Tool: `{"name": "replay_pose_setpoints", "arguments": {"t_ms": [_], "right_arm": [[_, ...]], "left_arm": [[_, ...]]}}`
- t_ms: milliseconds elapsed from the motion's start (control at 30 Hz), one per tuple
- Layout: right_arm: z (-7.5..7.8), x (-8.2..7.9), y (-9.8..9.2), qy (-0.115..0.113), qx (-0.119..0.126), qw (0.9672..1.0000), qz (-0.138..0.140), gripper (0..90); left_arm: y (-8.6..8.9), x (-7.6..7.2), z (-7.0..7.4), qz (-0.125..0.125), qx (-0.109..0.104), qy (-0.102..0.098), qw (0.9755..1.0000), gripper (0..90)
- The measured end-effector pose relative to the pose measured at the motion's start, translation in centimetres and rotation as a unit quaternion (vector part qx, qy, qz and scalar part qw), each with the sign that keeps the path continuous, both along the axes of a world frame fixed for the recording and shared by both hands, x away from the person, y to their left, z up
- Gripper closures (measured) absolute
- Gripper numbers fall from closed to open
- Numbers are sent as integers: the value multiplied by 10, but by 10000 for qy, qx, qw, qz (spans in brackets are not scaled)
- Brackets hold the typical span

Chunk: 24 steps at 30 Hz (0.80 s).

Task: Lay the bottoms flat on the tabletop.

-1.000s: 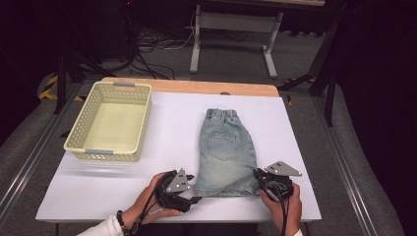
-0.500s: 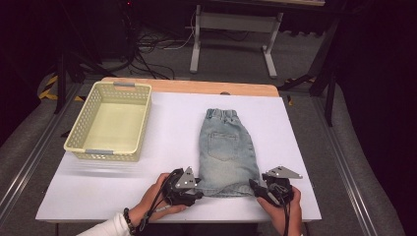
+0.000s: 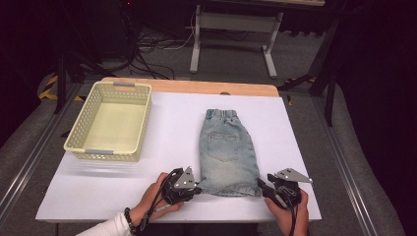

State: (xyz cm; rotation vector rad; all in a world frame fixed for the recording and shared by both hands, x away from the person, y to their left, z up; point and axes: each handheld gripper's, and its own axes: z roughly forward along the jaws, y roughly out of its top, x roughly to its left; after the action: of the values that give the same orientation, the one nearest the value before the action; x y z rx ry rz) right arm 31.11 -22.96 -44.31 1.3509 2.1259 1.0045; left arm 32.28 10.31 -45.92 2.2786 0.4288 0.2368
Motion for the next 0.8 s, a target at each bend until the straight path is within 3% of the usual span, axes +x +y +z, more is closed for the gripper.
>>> {"name": "replay_pose_setpoints", "arguments": {"t_ms": [67,200,267,333,433,500,533,567,633,800], "right_arm": [[-2,-1,7,127,99,9997,175,500],[-9,3,14,335,-88,9991,242,503],[-11,3,12,421,35,9989,208,538],[-9,3,11,398,-48,9988,280,667],[-8,3,7,364,-65,9990,262,713],[-5,1,6,231,-385,9989,127,757],[-4,1,5,162,-665,9976,-30,737],[-4,1,2,121,-721,9972,-129,711],[-5,4,-6,142,-109,9998,-60,697],[-2,17,2,-285,-184,9993,147,620]], "left_arm": [[1,1,0,-26,24,-46,10000,822],[2,0,-1,-8,25,-43,10000,822],[2,0,0,-22,53,-64,10000,824],[4,-1,2,-28,-5,-108,9999,827],[5,-1,4,-69,-18,-191,9998,829],[7,-1,4,-43,-5,-196,9998,831],[9,-1,5,-30,-14,-205,9998,831],[12,0,6,-26,-27,-219,9998,831],[16,1,8,-26,2,-256,9997,832],[26,-2,11,-63,166,-396,9991,831]]}}
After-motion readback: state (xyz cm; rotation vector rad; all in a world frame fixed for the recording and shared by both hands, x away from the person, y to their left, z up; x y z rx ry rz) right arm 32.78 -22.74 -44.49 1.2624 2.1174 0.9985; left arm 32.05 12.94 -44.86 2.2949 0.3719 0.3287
